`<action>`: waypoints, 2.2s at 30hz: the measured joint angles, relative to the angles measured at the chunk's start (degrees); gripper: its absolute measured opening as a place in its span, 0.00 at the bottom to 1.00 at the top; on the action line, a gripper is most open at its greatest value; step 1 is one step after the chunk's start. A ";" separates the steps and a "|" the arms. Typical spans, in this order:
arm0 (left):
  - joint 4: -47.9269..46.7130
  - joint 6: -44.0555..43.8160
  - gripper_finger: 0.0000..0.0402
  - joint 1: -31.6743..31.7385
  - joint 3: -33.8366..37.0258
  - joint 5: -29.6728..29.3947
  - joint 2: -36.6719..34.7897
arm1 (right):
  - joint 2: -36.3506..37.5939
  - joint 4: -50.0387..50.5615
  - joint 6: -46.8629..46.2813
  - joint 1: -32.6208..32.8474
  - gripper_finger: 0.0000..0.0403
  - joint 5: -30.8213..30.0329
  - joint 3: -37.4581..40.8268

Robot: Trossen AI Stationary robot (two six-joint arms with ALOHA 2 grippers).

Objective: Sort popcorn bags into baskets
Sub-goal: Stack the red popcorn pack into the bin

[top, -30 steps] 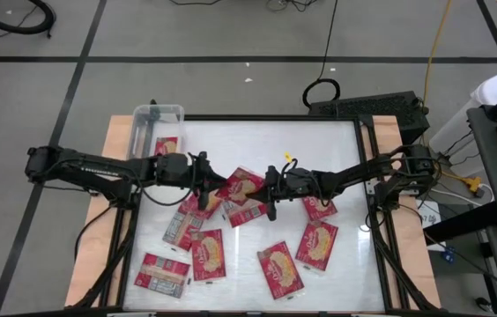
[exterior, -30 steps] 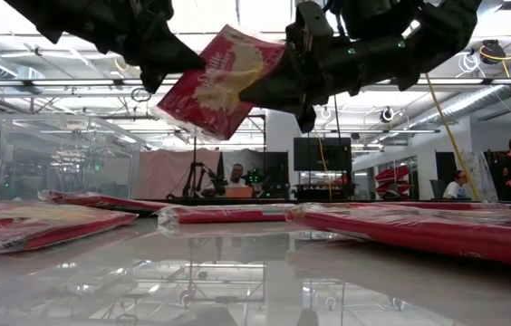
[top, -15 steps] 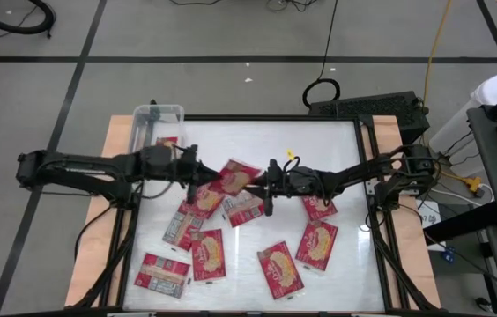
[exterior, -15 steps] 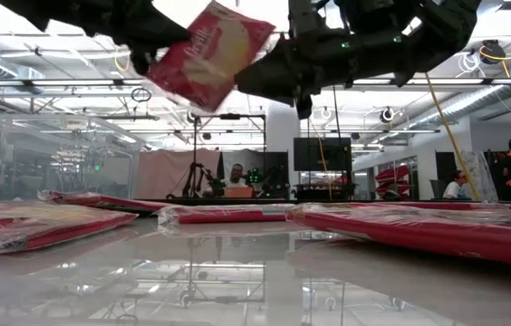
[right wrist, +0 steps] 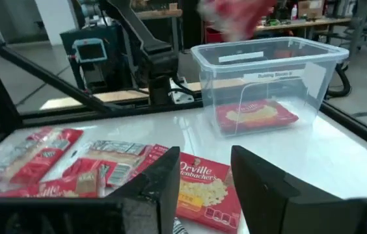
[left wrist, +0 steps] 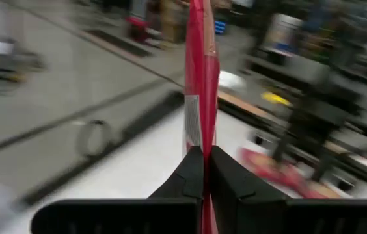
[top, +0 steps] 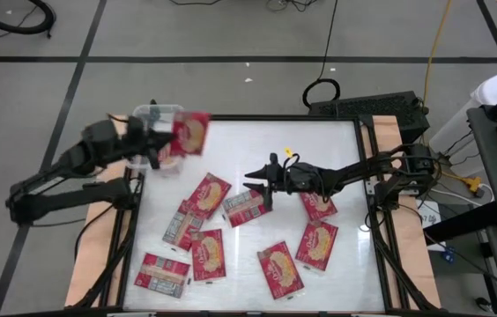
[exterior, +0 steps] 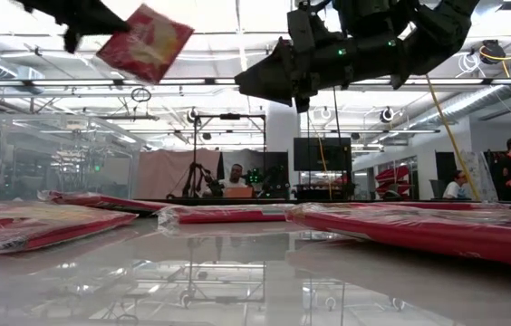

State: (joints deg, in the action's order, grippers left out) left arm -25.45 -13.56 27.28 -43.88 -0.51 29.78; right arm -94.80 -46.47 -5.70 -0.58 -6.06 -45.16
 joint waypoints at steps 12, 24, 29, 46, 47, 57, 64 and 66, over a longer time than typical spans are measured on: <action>-10.73 7.54 0.03 17.22 -1.96 -4.07 0.67 | 0.00 0.06 2.66 -0.59 0.32 0.06 0.06; -17.43 5.41 0.03 24.33 -1.70 -4.11 0.77 | 0.00 0.03 3.68 -0.59 0.32 0.06 0.06; -20.49 4.80 0.03 25.10 -1.66 -6.12 2.23 | 0.00 0.05 3.43 -0.59 0.32 0.06 0.08; -11.77 -1.61 0.07 25.10 9.82 -6.72 8.52 | 0.00 0.06 1.90 -0.55 0.32 0.08 0.10; -11.55 -2.05 0.07 25.10 10.13 -6.63 8.52 | 0.00 0.06 1.92 -0.54 0.32 0.08 0.10; -12.53 -5.44 0.07 25.10 11.31 -6.54 8.52 | -0.02 0.06 2.04 -0.55 0.32 0.08 0.10; -12.08 -5.39 0.08 25.10 11.52 -6.54 8.57 | -0.02 0.06 2.08 -0.55 0.32 0.08 0.10; -10.93 -5.40 0.08 25.10 12.60 -6.54 8.57 | -0.04 0.06 2.08 -0.55 0.32 0.08 0.10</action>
State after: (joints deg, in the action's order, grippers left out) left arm -36.38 -18.96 52.38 -31.29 -7.05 38.35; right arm -94.85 -46.41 -3.62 -1.13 -5.98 -45.06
